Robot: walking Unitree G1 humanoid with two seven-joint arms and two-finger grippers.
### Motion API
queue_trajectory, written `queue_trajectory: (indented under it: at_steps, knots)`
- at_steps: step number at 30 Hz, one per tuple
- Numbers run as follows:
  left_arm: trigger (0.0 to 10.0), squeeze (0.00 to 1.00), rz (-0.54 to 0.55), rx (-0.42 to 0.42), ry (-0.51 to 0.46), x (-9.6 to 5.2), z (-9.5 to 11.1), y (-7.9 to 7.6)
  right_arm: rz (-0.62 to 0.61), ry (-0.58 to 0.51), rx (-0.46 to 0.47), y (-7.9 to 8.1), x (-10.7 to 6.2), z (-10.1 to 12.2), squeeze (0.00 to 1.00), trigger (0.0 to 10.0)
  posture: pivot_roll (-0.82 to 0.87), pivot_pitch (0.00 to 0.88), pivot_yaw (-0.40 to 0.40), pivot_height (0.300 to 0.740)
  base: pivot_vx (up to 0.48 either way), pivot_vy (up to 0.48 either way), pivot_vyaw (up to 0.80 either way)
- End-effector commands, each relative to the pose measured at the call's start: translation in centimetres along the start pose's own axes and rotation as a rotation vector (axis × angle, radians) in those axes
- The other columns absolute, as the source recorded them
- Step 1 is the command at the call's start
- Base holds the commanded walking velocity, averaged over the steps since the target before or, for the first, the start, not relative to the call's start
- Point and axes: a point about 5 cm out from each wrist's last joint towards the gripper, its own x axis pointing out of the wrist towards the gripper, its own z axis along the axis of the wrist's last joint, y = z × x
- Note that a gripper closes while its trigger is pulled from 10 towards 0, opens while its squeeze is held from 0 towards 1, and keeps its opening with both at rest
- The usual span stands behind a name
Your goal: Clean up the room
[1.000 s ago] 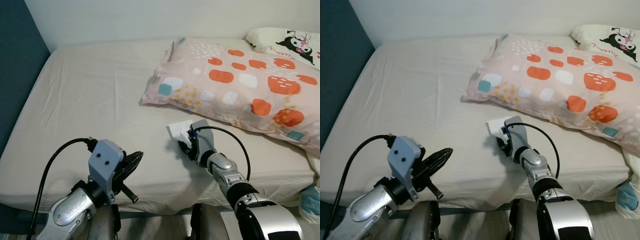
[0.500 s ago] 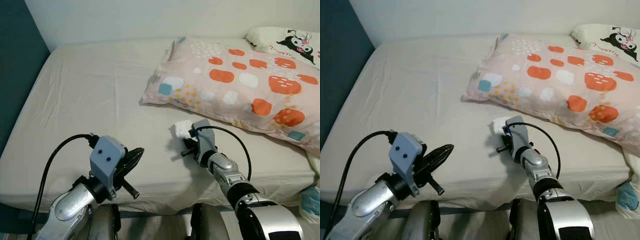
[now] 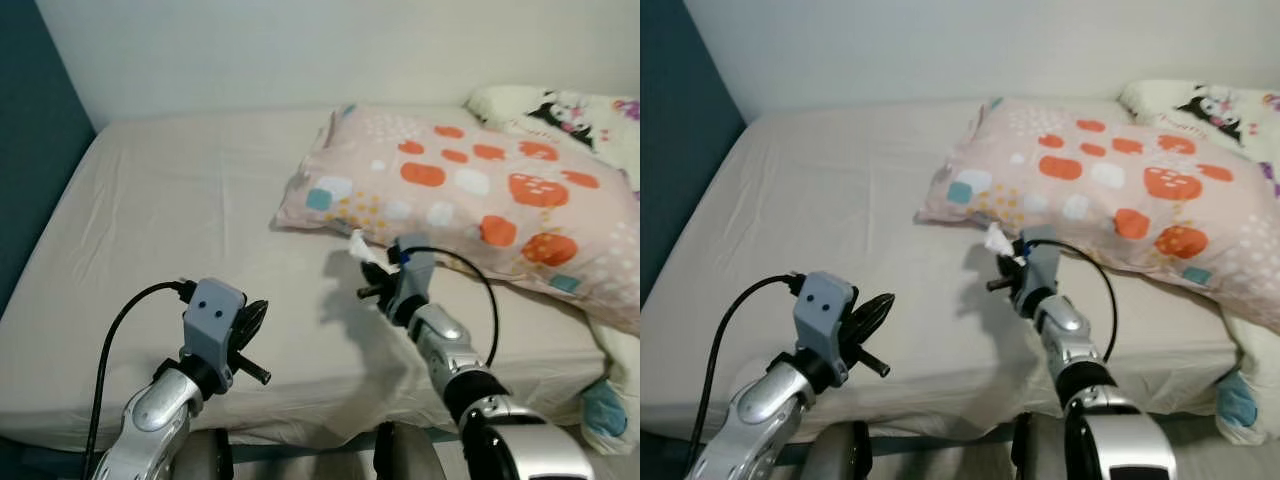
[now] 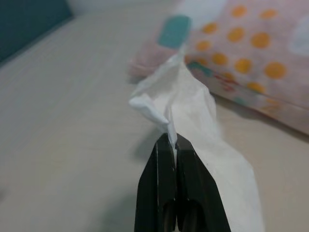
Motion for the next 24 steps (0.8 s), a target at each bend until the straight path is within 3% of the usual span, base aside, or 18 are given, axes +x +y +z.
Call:
queue_trajectory:
  at_steps: [1, 2, 5, 11, 13, 18, 24]
  knots:
    - [10.0, 0.00, 0.027, 0.002, 0.071, -0.3, -1.5, -0.1, -0.012, -0.027, -0.005, 0.2, -0.5, -0.1, 0.00, 5.6, 0.05, 0.164, -0.068, 0.573, 0.000, 0.000, 0.00]
    - [10.0, 0.00, 0.068, -0.028, 0.155, -0.5, -2.9, -0.1, -0.038, -0.035, -0.019, 1.0, -1.1, -0.6, 0.00, 10.0, 0.04, 0.160, -0.071, 0.573, 0.000, 0.000, 0.00]
    - [10.0, 0.00, 0.093, -0.036, 0.176, -0.6, -3.3, -0.1, -0.054, -0.038, -0.024, 1.2, -1.4, -0.8, 0.00, 10.0, 0.04, 0.159, -0.071, 0.573, 0.000, 0.000, 0.00]
    - [10.0, 0.00, 0.268, -0.023, 0.220, -1.0, -4.7, 0.9, -0.095, -0.064, -0.082, 2.2, -3.3, -1.9, 0.00, 10.0, 0.03, 0.152, -0.066, 0.573, 0.000, 0.000, 0.00]
    - [10.0, 0.00, 0.357, -0.068, 0.226, -1.6, -5.5, 1.5, -0.136, -0.048, -0.103, 2.3, -4.5, -2.6, 0.00, 10.0, 0.02, 0.151, -0.063, 0.573, 0.000, 0.000, 0.00]
    - [10.0, 0.00, 0.372, -0.084, 0.211, -1.6, -5.6, 1.6, -0.170, -0.017, -0.107, 2.3, -5.4, -3.3, 0.00, 10.0, 0.02, 0.148, -0.064, 0.573, 0.000, 0.000, 0.00]
    - [10.0, 0.00, 0.356, -0.060, 0.166, -1.1, -4.9, 1.3, -0.199, 0.023, -0.104, 2.7, -6.4, -3.8, 0.00, 10.0, 0.02, 0.140, -0.064, 0.603, 0.000, 0.000, 0.00]
